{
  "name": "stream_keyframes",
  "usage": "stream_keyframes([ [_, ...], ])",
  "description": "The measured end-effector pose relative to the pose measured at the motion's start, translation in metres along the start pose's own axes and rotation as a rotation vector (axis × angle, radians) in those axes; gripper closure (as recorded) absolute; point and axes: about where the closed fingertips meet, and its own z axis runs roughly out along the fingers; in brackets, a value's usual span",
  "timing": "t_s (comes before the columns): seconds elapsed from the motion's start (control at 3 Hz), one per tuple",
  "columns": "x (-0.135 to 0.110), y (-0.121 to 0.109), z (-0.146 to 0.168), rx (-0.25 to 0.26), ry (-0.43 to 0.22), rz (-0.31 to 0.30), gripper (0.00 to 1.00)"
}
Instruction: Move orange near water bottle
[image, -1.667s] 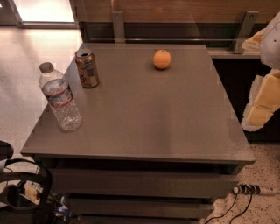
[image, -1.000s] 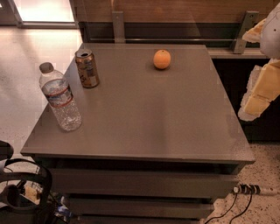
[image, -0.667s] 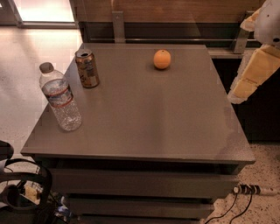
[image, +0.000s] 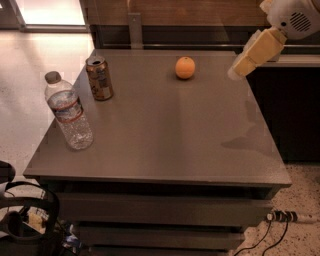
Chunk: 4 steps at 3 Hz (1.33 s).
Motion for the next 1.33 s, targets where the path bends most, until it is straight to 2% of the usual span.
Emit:
stream_keyframes([
  [0.33, -0.019, -0.021, 0.036, 0.006, -0.1, 0.066, 0.0],
  [0.67, -0.019, -0.021, 0.036, 0.005, -0.101, 0.067, 0.0],
  [1.0, -0.027, -0.04, 0.065, -0.011, -0.167, 0.087, 0.0],
  [1.33, -0.028, -0.055, 0.108, -0.028, -0.258, 0.11, 0.0],
])
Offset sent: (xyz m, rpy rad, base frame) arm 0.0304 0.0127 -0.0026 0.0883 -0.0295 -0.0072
